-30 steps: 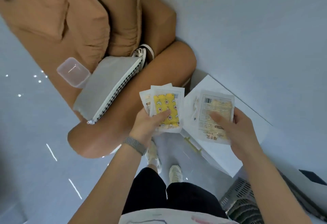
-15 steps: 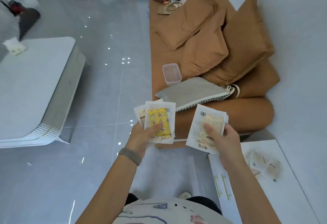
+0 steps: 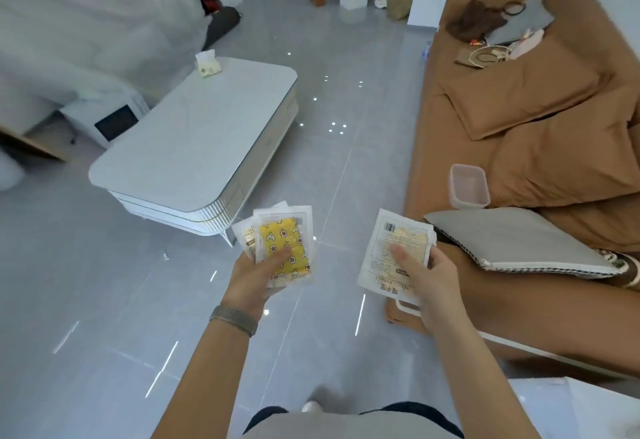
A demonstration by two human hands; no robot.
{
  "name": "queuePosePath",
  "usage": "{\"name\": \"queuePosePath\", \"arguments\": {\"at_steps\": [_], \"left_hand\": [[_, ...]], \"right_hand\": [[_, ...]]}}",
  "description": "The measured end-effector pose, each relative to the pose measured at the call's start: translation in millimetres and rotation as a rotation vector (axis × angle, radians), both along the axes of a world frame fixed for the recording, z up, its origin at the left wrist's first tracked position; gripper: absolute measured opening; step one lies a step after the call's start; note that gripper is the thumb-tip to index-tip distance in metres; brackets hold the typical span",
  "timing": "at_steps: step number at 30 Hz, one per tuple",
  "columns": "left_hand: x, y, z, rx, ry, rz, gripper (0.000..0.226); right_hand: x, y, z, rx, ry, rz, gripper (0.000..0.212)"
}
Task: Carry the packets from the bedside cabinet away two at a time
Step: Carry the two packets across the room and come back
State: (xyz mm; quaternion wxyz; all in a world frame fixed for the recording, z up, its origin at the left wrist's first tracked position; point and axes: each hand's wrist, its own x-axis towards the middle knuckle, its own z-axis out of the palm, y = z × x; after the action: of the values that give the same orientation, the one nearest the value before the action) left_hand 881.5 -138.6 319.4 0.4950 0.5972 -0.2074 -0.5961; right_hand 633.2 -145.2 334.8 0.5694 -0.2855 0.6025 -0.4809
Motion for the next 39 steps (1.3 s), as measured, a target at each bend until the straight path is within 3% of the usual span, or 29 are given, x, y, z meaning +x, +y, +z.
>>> {"name": "queuePosePath", "arguments": {"at_steps": [6,12,27,39], "left_hand": [[46.3,-29.4,-11.2,0.004,0.055,0.073,0.034],[51.8,-112.8,-23.7,0.009,0.076,0.091,0.036],[35.8,-413.0,-18.8,0.036,0.092,0.258,0.034],[130.7,-640.8,-63.8,0.042,0.099,0.434,0.025]], "right_hand": [[50.8,-43.4,-6.2,0.015,0.028,0.013,0.02],[70.2,-135.1,-12.7,-0.005,0.055,0.094,0.025],[76.8,-481.8,-10.8,0.03,0.091,0.369,0.026],[187.4,-753.9,-37.8,-0.041,0.187,0.563,0.022]]}}
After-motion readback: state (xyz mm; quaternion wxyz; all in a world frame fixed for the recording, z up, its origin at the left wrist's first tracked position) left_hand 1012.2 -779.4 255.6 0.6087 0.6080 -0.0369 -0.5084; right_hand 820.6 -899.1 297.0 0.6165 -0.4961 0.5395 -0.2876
